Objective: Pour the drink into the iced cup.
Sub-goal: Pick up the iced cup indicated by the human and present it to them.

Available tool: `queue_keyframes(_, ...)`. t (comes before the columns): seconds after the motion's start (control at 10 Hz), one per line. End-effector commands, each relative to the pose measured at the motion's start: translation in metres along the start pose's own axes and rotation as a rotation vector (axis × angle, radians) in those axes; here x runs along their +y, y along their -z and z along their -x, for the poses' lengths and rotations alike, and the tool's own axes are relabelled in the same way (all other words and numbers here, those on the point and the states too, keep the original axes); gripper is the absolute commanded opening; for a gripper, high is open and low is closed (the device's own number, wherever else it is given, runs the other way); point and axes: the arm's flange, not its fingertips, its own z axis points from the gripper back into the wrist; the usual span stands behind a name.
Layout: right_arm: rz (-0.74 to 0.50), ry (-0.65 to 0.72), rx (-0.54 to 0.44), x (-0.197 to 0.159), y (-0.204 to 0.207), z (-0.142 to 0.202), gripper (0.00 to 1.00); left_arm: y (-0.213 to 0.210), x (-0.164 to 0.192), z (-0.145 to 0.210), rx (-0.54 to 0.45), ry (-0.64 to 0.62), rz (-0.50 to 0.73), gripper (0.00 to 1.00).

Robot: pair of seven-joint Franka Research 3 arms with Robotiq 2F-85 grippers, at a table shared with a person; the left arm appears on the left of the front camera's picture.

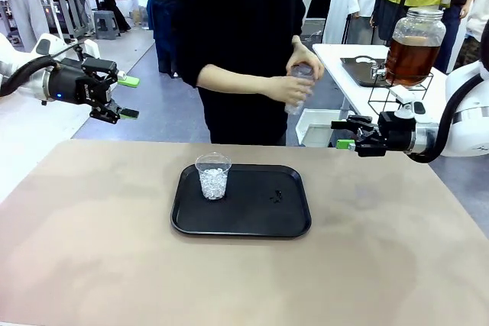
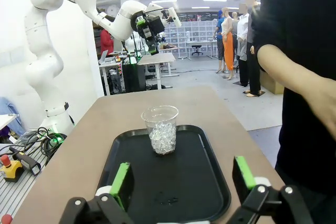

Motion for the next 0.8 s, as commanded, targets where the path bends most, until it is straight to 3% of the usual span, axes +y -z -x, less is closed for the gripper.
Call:
queue_keyframes(0.0,-0.002,-0.003,-0.001,-0.0039,0.0001,-0.0031,1.0,0.0,-0.0016,-0.0002,-0.001,0.01,0.001,1.0)
queue_keyframes(0.7,-0.002,-0.003,-0.001,-0.0039,0.0001,-0.0031,1.0,0.0,-0.0016,-0.0002,-0.001,0.01,0.001,1.0)
